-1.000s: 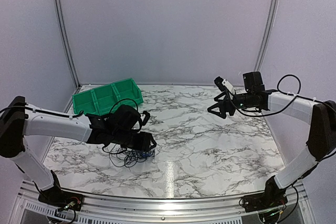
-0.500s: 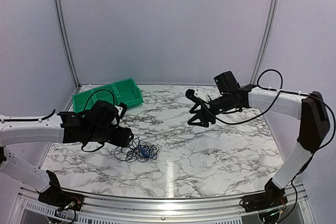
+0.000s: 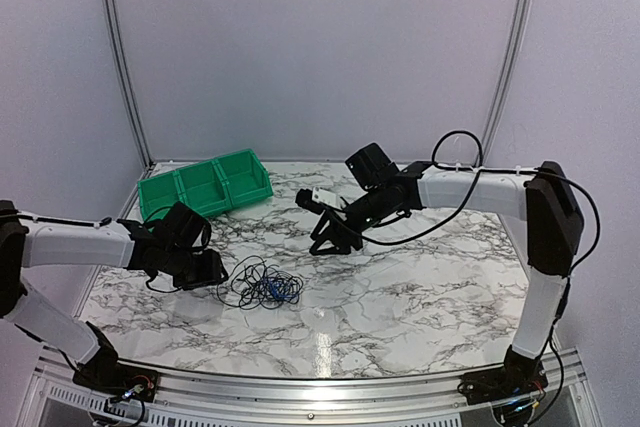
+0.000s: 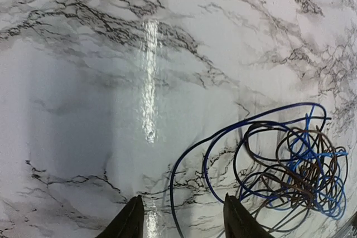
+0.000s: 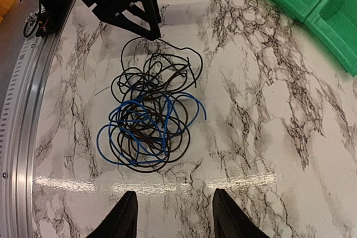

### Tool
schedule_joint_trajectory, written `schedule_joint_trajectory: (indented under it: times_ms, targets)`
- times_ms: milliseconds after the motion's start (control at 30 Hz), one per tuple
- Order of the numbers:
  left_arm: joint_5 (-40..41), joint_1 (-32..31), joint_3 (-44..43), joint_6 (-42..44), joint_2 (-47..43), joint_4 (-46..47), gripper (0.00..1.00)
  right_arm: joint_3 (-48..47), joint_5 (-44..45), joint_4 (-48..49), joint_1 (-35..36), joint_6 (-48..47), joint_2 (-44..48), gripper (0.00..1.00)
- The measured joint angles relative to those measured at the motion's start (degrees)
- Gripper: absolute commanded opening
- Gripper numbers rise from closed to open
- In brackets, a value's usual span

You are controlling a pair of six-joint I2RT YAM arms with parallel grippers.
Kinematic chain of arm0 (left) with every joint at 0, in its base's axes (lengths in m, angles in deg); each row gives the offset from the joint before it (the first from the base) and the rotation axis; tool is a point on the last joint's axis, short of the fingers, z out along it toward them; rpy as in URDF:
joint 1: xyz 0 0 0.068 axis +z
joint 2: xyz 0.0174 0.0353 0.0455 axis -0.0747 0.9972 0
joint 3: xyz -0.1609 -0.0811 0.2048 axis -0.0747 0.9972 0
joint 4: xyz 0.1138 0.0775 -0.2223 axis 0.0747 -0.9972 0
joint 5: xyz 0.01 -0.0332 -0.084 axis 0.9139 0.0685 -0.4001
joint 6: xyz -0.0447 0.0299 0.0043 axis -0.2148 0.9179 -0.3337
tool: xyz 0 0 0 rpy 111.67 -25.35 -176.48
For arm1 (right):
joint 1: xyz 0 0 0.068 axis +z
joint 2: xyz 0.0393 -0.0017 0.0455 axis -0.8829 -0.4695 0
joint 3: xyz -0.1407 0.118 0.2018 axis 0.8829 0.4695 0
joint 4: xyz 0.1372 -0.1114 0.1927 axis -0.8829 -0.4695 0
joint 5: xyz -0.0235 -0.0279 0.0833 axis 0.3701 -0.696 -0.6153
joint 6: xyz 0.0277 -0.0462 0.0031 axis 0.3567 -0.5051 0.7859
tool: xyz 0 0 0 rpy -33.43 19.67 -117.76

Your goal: Untangle the cables

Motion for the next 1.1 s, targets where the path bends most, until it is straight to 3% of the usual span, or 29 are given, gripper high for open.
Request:
schedule_joint_trajectory:
  times_ms: [200,500,667,900,1100]
  targets:
    - [-5.9,0.0,1.8,-4.6,3.7,2.2,0.34,-0.2,0.0,-0.8,1.0,0.2,-0.1,0.47]
    - [-6.8,0.0,0.7,-3.4,5.4,5.1,0.01,-4.3,0.0,-1.6,1.0,1.2,-2.0,0.47]
    - [-4.1,-1.0,-3.1,2.1,3.3,7.6,0.00,-4.7,0.0,-1.4,1.0,2.8,-2.0,0.49]
    - [-3.1,-4.1,-5.4,11.1,-6.4,15.8,0.00,-8.0,1.1,0.1,1.0,7.0,-2.0,0.66]
    - [-6.0,-5.4,-8.3,15.9,-7.8,18.9,0.00,-11.5,2.4,2.2,0.9,8.8,-2.0,0.71]
